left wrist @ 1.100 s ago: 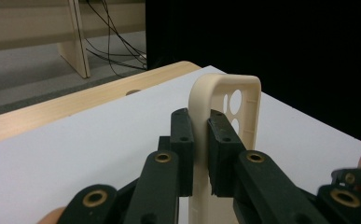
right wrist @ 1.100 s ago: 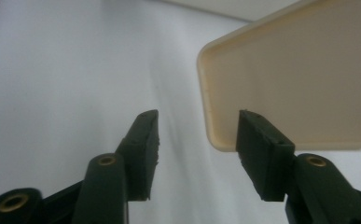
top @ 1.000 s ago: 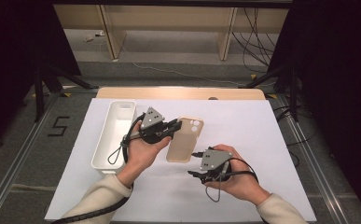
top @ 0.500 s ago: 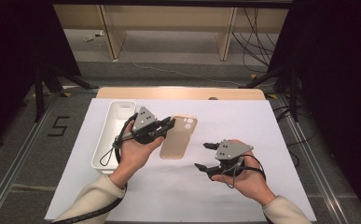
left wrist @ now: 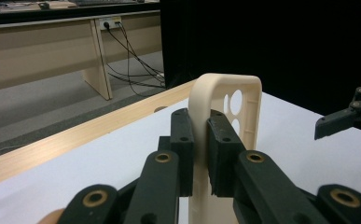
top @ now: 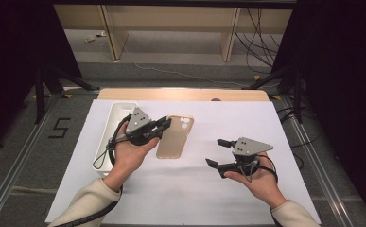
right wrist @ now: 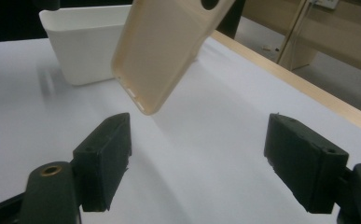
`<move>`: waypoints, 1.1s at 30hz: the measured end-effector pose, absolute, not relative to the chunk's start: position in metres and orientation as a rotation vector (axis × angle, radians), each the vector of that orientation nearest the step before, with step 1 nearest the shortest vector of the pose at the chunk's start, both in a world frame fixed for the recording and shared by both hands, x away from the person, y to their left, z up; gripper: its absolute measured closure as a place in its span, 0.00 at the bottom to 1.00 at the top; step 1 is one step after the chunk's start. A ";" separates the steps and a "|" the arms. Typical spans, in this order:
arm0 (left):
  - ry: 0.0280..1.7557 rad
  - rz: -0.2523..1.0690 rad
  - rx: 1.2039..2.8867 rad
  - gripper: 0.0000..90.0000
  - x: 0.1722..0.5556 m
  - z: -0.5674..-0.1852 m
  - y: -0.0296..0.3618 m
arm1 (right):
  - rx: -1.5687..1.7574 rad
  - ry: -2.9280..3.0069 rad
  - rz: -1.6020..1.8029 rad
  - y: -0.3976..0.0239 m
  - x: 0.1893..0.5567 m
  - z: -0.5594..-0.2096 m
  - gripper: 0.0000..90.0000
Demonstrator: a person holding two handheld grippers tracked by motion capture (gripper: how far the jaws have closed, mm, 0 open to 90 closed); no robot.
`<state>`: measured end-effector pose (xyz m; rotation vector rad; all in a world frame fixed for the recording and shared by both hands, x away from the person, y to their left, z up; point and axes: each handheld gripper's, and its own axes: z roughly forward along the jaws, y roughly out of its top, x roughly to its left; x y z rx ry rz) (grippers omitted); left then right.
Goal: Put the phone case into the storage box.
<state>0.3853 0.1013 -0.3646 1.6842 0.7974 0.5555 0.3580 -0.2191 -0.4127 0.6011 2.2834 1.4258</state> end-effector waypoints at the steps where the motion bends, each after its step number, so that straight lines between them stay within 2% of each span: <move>1: 0.792 0.558 1.682 0.91 0.385 -0.364 0.102 | 0.609 2.273 1.429 -0.221 0.358 -0.412 0.27; 13: 0.790 0.573 1.661 0.91 0.385 -0.358 0.110 | 0.666 2.199 1.441 -0.243 0.355 -0.410 0.26; 33: 0.801 0.598 1.637 0.91 0.386 -0.351 0.121 | 0.704 2.155 1.441 -0.255 0.347 -0.412 0.25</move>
